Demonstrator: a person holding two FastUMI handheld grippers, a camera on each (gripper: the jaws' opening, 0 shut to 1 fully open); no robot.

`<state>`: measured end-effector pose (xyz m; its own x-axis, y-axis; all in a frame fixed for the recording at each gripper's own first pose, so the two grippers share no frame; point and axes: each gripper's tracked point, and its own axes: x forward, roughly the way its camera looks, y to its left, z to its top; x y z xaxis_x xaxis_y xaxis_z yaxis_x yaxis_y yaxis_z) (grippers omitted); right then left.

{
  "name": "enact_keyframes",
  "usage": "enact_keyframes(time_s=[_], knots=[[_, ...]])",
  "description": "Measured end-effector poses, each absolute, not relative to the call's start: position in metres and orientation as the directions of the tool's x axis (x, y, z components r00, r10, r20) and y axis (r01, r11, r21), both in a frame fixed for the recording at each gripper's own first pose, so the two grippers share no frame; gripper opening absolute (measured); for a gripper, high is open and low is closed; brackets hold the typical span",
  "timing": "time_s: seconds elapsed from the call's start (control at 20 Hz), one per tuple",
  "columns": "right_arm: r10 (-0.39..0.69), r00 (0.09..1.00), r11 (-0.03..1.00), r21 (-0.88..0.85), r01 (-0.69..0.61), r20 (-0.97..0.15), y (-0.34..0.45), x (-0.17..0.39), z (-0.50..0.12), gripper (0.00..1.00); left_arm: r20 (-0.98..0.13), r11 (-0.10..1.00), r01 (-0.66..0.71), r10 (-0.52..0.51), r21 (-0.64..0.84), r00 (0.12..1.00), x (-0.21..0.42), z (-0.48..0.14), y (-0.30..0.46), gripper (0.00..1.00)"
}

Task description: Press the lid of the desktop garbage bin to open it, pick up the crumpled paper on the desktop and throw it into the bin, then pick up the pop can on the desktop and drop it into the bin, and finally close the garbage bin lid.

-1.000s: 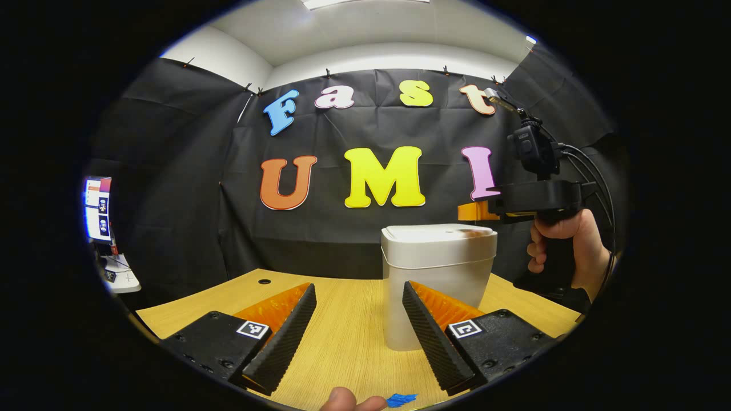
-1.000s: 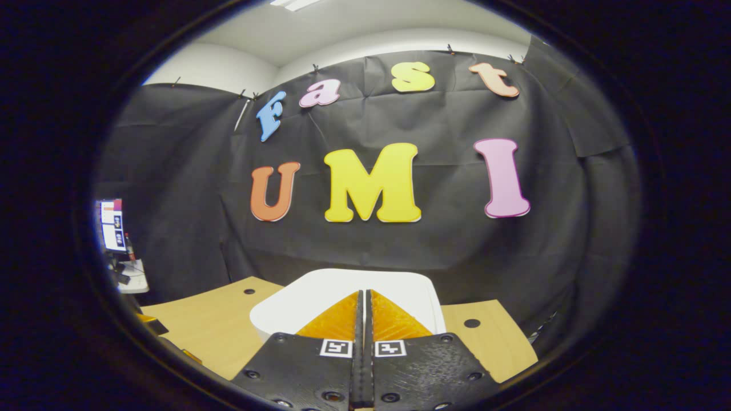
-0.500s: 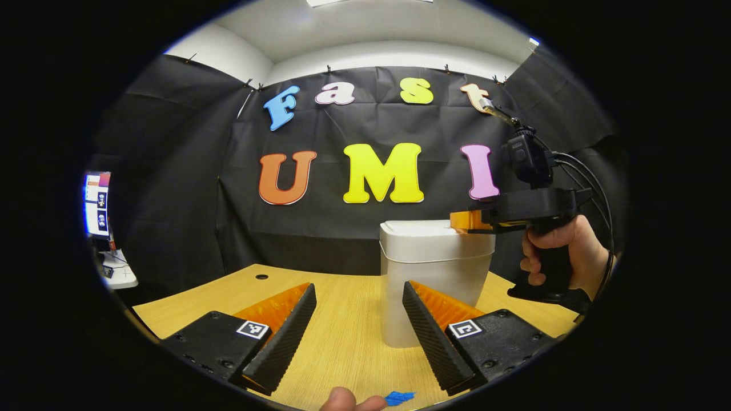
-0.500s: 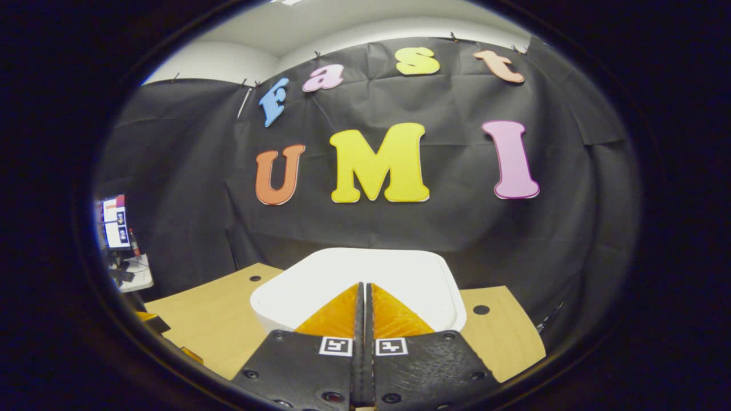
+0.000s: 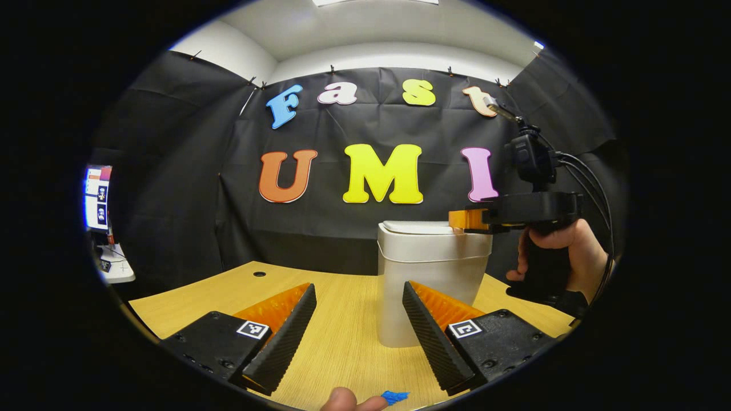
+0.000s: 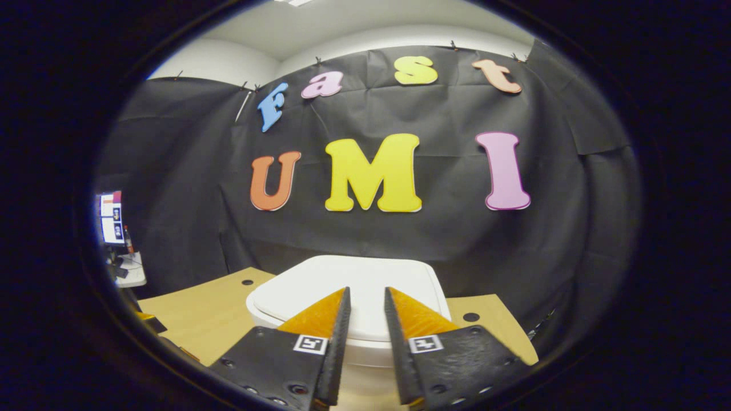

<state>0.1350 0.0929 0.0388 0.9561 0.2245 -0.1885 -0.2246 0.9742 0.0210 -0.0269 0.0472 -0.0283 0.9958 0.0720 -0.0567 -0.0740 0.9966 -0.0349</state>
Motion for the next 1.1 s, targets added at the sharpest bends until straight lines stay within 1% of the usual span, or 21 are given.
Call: enact_keyframes(time_s=[0.05, 0.1, 0.15, 0.2, 0.25, 0.4, 0.6, 0.9, 1.1], knots=[[0.249, 0.953, 0.968, 0.041, -0.246, -0.173, 0.099, 0.131, 0.038, 0.45, -0.057, 0.996, -0.076, 0.074, -0.039, 0.996, -0.025, -0.028, 0.048, 0.98], [0.264, 0.952, 0.964, 0.046, -0.260, -0.152, 0.101, 0.124, 0.045, 0.62, -0.056, 0.996, -0.080, 0.078, -0.040, 0.995, -0.024, -0.027, 0.050, 0.98], [0.268, 0.956, 0.963, 0.036, -0.266, -0.123, 0.102, 0.118, 0.053, 0.70, -0.055, 0.996, -0.079, 0.077, -0.040, 0.996, -0.023, -0.027, 0.050, 0.98], [0.268, 0.959, 0.963, 0.017, -0.268, -0.088, 0.101, 0.112, 0.061, 0.84, -0.050, 0.996, -0.077, 0.075, -0.039, 0.996, -0.021, -0.025, 0.049, 0.98], [0.257, 0.965, 0.966, -0.007, -0.258, -0.054, 0.099, 0.105, 0.069, 0.93, -0.044, 0.997, -0.075, 0.073, -0.037, 0.996, -0.020, -0.025, 0.047, 0.98], [0.233, 0.972, 0.972, -0.031, -0.232, 0.031, 0.093, 0.086, 0.085, 0.97, -0.034, 0.997, -0.068, 0.067, -0.027, 0.997, -0.015, -0.024, 0.045, 0.98], [0.184, 0.978, 0.982, -0.058, -0.179, 0.093, 0.077, 0.070, 0.094, 0.96, -0.026, 0.998, -0.060, 0.059, -0.021, 0.998, -0.012, -0.020, 0.042, 0.98], [0.171, 0.981, 0.985, -0.042, -0.168, 0.095, 0.063, 0.057, 0.086, 0.96, -0.036, 0.999, -0.041, 0.040, -0.017, 0.999, -0.008, -0.024, 0.036, 0.98], [0.134, 0.986, 0.991, -0.015, -0.134, 0.098, 0.046, 0.053, 0.079, 0.96, -0.041, 1.000, -0.031, 0.030, -0.005, 0.999, -0.009, -0.025, 0.032, 0.98]])
